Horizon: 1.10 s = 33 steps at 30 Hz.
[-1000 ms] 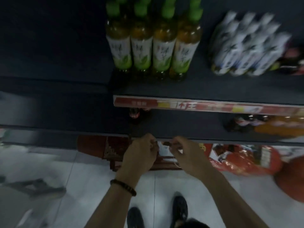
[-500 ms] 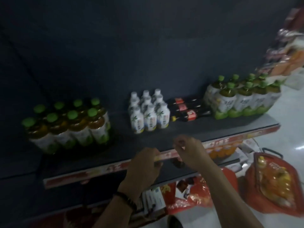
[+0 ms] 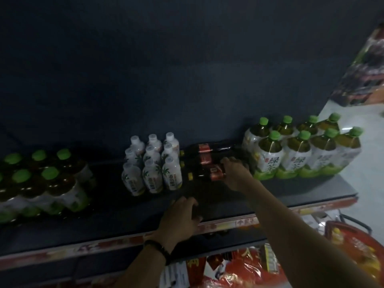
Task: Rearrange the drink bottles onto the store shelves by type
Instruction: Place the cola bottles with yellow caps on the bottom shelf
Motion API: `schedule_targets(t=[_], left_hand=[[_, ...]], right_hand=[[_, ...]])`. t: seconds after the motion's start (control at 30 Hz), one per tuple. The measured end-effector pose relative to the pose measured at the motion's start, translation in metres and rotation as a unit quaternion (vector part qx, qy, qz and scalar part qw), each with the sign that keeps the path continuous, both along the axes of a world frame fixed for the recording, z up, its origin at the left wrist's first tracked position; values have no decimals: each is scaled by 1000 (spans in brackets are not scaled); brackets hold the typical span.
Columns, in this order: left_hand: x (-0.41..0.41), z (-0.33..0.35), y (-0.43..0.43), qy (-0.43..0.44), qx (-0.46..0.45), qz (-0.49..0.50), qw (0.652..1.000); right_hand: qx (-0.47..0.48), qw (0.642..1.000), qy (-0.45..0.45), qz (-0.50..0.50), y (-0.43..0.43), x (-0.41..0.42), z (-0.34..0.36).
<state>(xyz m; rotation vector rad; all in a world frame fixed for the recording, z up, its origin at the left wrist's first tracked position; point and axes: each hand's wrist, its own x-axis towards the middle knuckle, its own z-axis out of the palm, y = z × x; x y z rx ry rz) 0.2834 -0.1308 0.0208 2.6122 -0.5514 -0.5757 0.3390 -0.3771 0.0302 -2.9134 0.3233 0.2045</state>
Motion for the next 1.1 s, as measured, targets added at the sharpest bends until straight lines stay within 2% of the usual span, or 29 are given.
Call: schedule_targets(t=[0.1, 0.2, 0.3, 0.37, 0.43, 0.5, 0.6, 0.67, 0.7, 0.73, 0.8, 0.9, 0.97, 1.0, 1.07, 1.1], left_hand=[[5, -1, -1, -2, 0, 15, 1000], [9, -4, -5, -2, -30, 35, 999], [16, -7, -9, 11, -53, 45, 997], [20, -7, -14, 49, -101, 77, 991], [23, -6, -21, 89, -175, 124, 973], [24, -2, -29, 142, -271, 182, 934], [19, 12, -41, 272, -422, 237, 832], [17, 21, -47, 304, -480, 226, 791], [16, 23, -49, 303, -497, 219, 783], [14, 26, -51, 298, -510, 218, 777], [14, 26, -52, 277, -526, 236, 769], [13, 20, -46, 228, -553, 274, 754], [10, 17, -39, 214, -555, 291, 749], [8, 17, -35, 208, -562, 294, 745], [7, 16, -27, 195, -569, 300, 740], [7, 18, -24, 189, -570, 304, 739]], right_hand=[[-52, 998, 21, 28, -3, 1, -10], [-58, 995, 67, 36, 0, -6, -21], [-54, 997, 46, 39, 2, -17, -23], [31, 999, 24, 19, -2, -25, -21], [185, 983, -6, -13, -6, -37, -18], [361, 929, -64, -50, -3, -49, -13], [606, 788, -98, -48, 11, -67, 0], [694, 712, -102, -24, 21, -69, 4], [698, 705, -124, -20, 25, -68, 2], [691, 708, -147, -19, 28, -66, 1], [636, 754, -163, -13, 34, -58, -1], [439, 880, -180, 25, 26, -34, -4], [302, 929, -213, 29, 15, -6, -3], [234, 950, -205, 29, 9, 10, -6], [96, 987, -124, 31, 4, 33, -2], [45, 995, -83, 33, 3, 41, 2]])
